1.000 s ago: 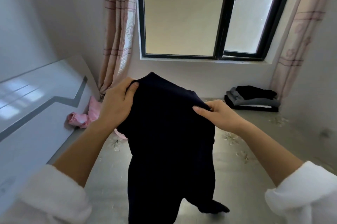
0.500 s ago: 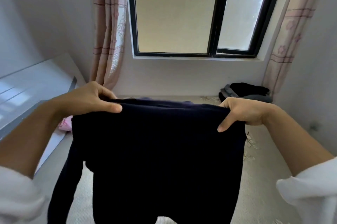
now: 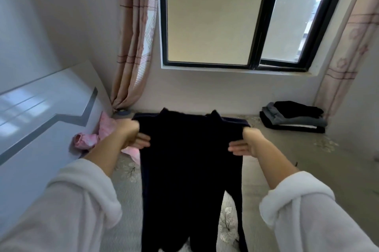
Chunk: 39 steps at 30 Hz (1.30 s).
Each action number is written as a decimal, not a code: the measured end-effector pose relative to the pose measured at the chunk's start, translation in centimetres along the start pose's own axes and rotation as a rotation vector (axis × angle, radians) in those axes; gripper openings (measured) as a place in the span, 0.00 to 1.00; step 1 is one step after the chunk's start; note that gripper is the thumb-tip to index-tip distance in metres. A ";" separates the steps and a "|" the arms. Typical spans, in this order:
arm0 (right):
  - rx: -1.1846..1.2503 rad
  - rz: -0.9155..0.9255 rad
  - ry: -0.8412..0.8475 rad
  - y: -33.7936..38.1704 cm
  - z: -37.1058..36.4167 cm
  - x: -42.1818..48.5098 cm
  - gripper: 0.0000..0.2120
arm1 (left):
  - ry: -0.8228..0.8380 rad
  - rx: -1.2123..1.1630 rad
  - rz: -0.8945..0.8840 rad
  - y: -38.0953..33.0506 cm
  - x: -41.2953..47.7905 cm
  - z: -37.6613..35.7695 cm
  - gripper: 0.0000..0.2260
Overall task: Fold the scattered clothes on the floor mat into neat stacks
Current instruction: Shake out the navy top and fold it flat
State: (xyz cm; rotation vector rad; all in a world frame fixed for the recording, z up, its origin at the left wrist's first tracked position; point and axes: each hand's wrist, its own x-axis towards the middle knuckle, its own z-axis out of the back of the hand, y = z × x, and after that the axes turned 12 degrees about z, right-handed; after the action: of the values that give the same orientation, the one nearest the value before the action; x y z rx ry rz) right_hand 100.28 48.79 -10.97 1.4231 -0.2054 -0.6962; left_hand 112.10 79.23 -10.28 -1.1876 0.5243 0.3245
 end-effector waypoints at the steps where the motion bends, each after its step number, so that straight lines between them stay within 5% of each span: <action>1: 0.050 0.070 -0.054 0.8 -0.2 0.7 0.12 | 0.018 -0.141 -0.057 -0.8 0.3 -0.3 0.18; 4: 0.012 0.423 -0.239 3.2 0.3 1.6 0.13 | -0.040 -0.366 -0.294 -2.8 0.6 -0.6 0.19; 8: -0.248 0.704 -0.257 2.3 1.3 1.1 0.20 | -0.213 -0.286 -0.572 -1.1 1.0 -0.2 0.26; 12: -0.554 0.714 -0.260 -2.0 1.2 -0.5 0.23 | -0.380 0.004 -0.679 5.2 2.1 -0.1 0.29; 16: -0.760 0.621 -0.180 -9.3 1.1 -2.2 0.23 | -0.349 0.094 -0.692 14.1 3.4 -0.9 0.24; 24: -0.981 0.305 0.089 -26.5 0.0 -6.0 0.24 | -0.246 0.302 -0.340 34.1 2.8 -3.7 0.28; 29: -1.045 0.054 0.289 -35.7 -1.0 -9.5 0.25 | -0.130 0.655 -0.041 43.9 2.0 -4.4 0.30; 34: -1.238 0.022 0.513 -42.7 -1.2 -13.7 0.27 | -0.044 0.976 0.155 50.5 0.7 -4.3 0.29; 39: -1.236 -0.144 0.584 -47.5 -1.1 -16.2 0.27 | 0.134 0.886 0.345 54.4 -0.5 -4.5 0.30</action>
State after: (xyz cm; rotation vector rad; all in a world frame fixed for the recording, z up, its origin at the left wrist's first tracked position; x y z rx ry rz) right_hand 73.03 59.14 -51.82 0.3835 0.6967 -0.3471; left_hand 83.31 94.04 -54.21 -0.2567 0.8755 0.2584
